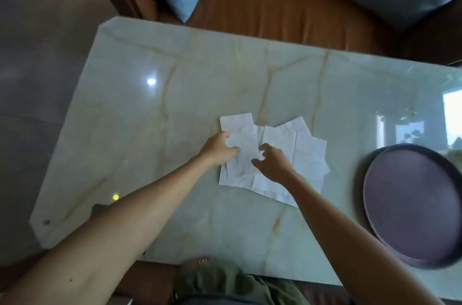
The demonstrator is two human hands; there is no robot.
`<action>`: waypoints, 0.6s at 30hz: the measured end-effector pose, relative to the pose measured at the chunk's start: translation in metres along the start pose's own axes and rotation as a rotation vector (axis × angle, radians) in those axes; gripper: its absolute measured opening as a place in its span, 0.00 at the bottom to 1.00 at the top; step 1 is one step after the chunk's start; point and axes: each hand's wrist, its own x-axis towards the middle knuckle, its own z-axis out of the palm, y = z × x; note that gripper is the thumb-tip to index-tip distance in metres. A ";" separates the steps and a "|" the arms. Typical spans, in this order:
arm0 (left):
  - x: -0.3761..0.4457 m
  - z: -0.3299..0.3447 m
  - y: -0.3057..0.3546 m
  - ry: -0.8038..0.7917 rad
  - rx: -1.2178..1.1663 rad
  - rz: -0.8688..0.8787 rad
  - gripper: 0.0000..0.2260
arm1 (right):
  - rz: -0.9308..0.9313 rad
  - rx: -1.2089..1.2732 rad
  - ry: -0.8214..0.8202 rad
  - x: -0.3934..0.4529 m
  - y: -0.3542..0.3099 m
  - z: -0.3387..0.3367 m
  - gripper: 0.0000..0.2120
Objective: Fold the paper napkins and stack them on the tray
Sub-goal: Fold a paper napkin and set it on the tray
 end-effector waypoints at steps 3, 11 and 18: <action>0.003 0.008 0.000 -0.005 -0.062 -0.054 0.34 | 0.114 0.104 0.050 0.001 0.002 0.012 0.27; 0.011 0.022 -0.010 0.152 -0.268 -0.171 0.24 | 0.256 0.397 0.123 0.008 0.005 0.030 0.24; 0.006 0.023 -0.013 0.141 -0.396 -0.223 0.17 | 0.290 0.551 -0.004 0.008 0.001 0.022 0.06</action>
